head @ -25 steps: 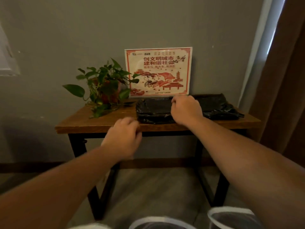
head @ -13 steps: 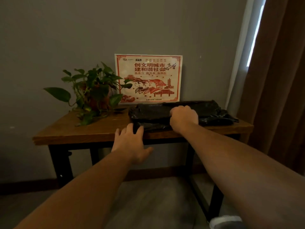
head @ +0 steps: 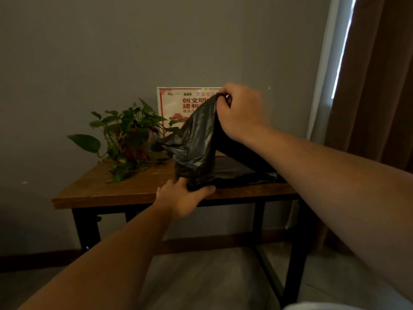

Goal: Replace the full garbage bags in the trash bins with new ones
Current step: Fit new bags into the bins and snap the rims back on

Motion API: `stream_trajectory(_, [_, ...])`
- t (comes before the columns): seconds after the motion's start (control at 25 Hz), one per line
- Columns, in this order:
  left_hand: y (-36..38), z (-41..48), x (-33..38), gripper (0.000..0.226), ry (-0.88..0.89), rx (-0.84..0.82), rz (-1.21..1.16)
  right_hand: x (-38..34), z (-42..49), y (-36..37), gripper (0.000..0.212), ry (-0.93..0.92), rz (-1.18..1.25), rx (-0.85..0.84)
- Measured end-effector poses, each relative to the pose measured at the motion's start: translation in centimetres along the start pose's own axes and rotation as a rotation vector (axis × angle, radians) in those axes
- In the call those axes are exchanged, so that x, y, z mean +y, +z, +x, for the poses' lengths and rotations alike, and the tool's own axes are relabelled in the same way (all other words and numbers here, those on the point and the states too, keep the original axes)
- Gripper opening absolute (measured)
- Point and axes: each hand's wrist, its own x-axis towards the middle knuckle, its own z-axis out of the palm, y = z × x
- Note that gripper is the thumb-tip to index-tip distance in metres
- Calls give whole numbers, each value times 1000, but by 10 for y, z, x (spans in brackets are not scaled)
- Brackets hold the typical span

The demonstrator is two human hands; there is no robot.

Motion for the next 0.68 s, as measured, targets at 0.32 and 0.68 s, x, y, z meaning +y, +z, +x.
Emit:
stream_trajectory(0.32, [-50,-179,-40,84,3,319,-1160,-116,-73,-46,36,224,600,-369])
stream_trajectory(0.68, [2,-307,-124,31,-479,217,-1429,-130,-218,17,20,971,1105,-759])
